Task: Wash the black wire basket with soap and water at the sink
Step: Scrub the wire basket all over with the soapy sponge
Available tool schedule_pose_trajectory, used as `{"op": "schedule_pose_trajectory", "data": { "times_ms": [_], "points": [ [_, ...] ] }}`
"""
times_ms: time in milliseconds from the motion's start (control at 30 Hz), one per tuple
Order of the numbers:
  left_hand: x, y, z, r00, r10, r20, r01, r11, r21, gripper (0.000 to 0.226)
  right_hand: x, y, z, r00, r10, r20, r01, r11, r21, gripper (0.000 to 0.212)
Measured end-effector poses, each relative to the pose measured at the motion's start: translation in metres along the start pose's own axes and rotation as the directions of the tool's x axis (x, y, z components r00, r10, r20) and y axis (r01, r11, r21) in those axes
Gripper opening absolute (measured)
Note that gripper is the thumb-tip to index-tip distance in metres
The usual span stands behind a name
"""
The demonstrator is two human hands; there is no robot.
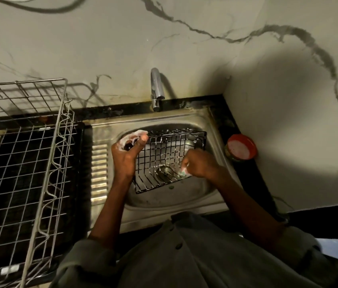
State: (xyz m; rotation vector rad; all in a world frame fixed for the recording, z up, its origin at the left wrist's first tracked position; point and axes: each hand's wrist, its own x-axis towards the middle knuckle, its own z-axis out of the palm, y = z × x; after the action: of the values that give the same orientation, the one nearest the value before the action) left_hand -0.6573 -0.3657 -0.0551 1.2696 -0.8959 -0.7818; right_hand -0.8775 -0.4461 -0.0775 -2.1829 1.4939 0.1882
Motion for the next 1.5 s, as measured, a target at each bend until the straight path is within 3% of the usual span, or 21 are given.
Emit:
{"op": "schedule_pose_trajectory", "data": {
  "times_ms": [100,300,467,600,833,967,1067,1233,1400,1500],
  "points": [
    [0.003,0.006,0.005,1.0,-0.016,-0.007,0.016,1.0,-0.006,0.021,0.003,-0.014,0.009,0.981,0.018,-0.193,-0.014,1.0,0.024,0.019],
    [0.004,0.01,0.004,0.998,0.005,-0.057,-0.004,1.0,0.019,0.023,-0.01,0.009,0.007,1.0,-0.023,0.014,0.024,0.999,-0.037,0.017],
    [0.004,0.014,0.007,0.998,-0.005,-0.065,0.006,1.0,0.006,0.027,-0.008,0.011,0.003,0.962,0.043,-0.271,-0.048,0.999,-0.014,0.023],
    [0.006,0.019,0.011,1.0,-0.011,-0.014,0.011,1.0,-0.012,0.033,-0.004,-0.013,0.011,0.983,-0.039,-0.182,0.021,0.995,-0.099,0.029],
    [0.006,0.015,0.005,0.995,-0.076,-0.065,0.08,0.995,0.062,0.03,-0.02,0.009,0.017,0.986,0.025,-0.163,-0.068,0.963,-0.261,0.025],
    [0.006,0.022,0.007,0.992,-0.095,-0.08,0.101,0.992,0.075,0.031,-0.017,0.002,0.015,0.951,0.096,-0.293,-0.109,0.994,-0.027,0.028],
    [0.004,0.029,0.018,0.994,-0.074,-0.084,0.081,0.994,0.08,0.019,-0.008,-0.022,0.018,0.942,0.207,-0.263,-0.173,0.974,0.149,0.02],
    [0.001,0.033,0.031,0.997,-0.026,-0.076,0.036,0.989,0.141,0.023,-0.009,-0.025,0.024,0.928,0.262,-0.266,-0.256,0.965,0.058,0.011],
    [0.002,0.031,0.031,0.98,-0.088,-0.177,0.096,0.995,0.035,0.023,-0.025,0.001,0.019,0.845,0.303,-0.441,-0.275,0.953,0.127,0.012],
    [0.005,0.035,0.039,0.979,-0.11,-0.173,0.116,0.993,0.027,0.015,-0.011,-0.013,0.015,0.903,0.231,-0.362,-0.208,0.973,0.103,0.015]
  ]
}}
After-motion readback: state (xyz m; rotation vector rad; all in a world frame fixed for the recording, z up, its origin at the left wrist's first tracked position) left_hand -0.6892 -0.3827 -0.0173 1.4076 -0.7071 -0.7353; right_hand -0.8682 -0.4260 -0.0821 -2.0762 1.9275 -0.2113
